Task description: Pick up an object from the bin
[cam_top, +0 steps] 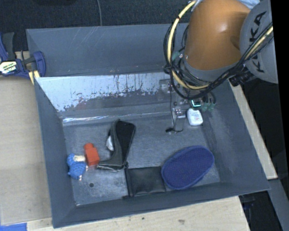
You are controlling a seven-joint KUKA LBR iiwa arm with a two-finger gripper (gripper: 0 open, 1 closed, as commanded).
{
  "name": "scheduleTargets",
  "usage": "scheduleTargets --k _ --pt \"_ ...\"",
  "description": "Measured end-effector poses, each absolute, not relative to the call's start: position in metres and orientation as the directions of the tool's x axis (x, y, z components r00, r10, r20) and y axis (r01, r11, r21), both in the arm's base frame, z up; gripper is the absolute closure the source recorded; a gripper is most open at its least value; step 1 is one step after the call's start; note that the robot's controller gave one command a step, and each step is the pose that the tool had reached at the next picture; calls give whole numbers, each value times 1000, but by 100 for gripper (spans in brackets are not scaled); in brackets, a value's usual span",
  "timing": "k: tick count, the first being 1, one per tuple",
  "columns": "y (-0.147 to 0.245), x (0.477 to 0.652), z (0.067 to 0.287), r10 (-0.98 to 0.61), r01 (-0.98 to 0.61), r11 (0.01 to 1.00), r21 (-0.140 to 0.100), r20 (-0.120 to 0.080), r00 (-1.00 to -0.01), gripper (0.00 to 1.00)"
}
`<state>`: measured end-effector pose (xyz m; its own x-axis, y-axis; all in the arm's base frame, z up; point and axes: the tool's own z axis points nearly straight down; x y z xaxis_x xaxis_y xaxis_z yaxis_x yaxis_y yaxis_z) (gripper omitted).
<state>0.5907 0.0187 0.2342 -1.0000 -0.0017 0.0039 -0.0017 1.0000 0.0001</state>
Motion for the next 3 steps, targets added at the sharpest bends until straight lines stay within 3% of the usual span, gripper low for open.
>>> scheduleTargets --k 1,2,3 --pt "41 572 83 -256 -256 967 1 4 -967 0" --pt "-33 496 98 -315 -315 949 -2 5 -949 0" --pt "2 509 91 -620 -620 785 -2 -5 -785 0"
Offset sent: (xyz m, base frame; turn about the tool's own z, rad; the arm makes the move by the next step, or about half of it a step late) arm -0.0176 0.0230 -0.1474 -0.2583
